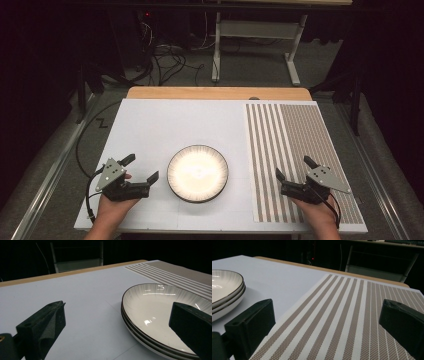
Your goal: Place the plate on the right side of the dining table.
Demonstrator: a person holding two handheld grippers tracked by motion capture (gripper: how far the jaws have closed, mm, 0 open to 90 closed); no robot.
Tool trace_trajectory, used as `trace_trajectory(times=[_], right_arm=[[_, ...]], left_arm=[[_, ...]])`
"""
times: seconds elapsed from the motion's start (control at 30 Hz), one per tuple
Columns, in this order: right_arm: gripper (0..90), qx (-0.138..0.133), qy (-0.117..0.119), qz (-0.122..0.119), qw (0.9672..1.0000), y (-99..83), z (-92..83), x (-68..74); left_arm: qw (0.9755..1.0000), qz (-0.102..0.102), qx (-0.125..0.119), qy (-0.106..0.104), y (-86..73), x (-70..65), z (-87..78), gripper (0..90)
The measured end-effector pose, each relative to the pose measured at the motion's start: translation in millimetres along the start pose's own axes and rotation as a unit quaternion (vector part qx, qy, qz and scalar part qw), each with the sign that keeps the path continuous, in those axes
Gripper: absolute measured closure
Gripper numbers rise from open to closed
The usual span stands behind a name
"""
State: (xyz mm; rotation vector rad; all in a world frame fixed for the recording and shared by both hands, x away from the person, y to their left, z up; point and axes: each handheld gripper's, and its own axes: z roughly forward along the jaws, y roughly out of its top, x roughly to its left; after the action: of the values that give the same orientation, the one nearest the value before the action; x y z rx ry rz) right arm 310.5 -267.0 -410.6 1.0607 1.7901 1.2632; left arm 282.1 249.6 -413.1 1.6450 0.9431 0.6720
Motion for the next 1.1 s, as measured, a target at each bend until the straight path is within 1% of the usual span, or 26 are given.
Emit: trace_trajectory(times=[0.07, 0.13, 0.2, 0.3, 0.43, 0.47, 0.53, 0.57, 0.7, 0.73, 0.87, 0.97, 1.1], right_arm=[[1.3, 0.005, 0.003, 0.002, 1.0, -0.9, 1.2, -0.9], [1.3, 0.003, 0.004, 0.006, 1.0, -1.8, 0.6, -2.6], [1.5, 0.002, 0.004, 0.011, 0.9999, -1.6, -0.8, -4.4], [1.5, -0.004, 0.001, 0.017, 0.9998, -1.2, -3.0, -5.1], [1.5, -0.008, 0.004, 0.01, 0.9999, 0.4, -3.2, -1.3], [1.4, -0.009, 0.006, 0.008, 0.9999, 0.5, -2.7, -0.8], [1.5, -0.007, 0.008, 0.005, 0.9999, 0.5, -2.2, 0.3], [1.4, -0.007, 0.008, 0.004, 0.9999, 0.4, -1.8, 0.4], [1.4, -0.005, 0.01, 0.006, 0.9999, 0.2, -1.3, -0.4], [1.5, -0.004, 0.01, 0.008, 0.9999, -0.1, -1.1, -1.1], [1.5, -0.001, 0.01, 0.01, 0.9999, -0.4, -0.3, -1.2], [1.5, -0.004, 0.009, 0.009, 0.9999, -0.2, -0.9, -1.1], [1.6, -0.006, 0.009, 0.012, 0.9999, -0.3, -1.2, -0.4]], left_arm=[[1.0, -0.004, 0.001, -0.001, -0.2, -1.6, -0.7, 1.0], [1.0, -0.005, 0.004, -0.005, 0.6, -2.6, -1.2, 1.1], [1.0, -0.001, 0.006, -0.004, 0.8, -3.6, -1.5, 1.0], [0.9999, 0.011, 0.008, 0.002, 0.4, -4.9, -1.8, 1.1], [1.0, 0.005, 0.004, 0.001, 0.9, -4.5, -2.5, 1.1], [1.0, 0.007, 0.005, 0.002, 1.2, -4.3, -3.0, 1.2], [0.9999, 0.007, 0.002, 0.01, 1.4, -4.4, -3.4, 1.2], [0.9999, 0.007, 0.001, 0.011, 1.8, -3.9, -3.3, 1.3], [0.9999, 0.002, 0.004, 0.01, 1.5, -2.6, -2.0, 1.8], [1.0, 0.002, 0.005, 0.005, 0.7, -2.4, -1.3, 1.8], [1.0, -0.002, 0.004, 0.001, -0.1, -2.2, -1.1, 2.0], [1.0, 0.001, 0.0, 0.001, 0.1, -3.5, -1.9, 2.3], [1.0, 0.004, 0.0, 0.0, 0.3, -4.2, -1.8, 2.5]])
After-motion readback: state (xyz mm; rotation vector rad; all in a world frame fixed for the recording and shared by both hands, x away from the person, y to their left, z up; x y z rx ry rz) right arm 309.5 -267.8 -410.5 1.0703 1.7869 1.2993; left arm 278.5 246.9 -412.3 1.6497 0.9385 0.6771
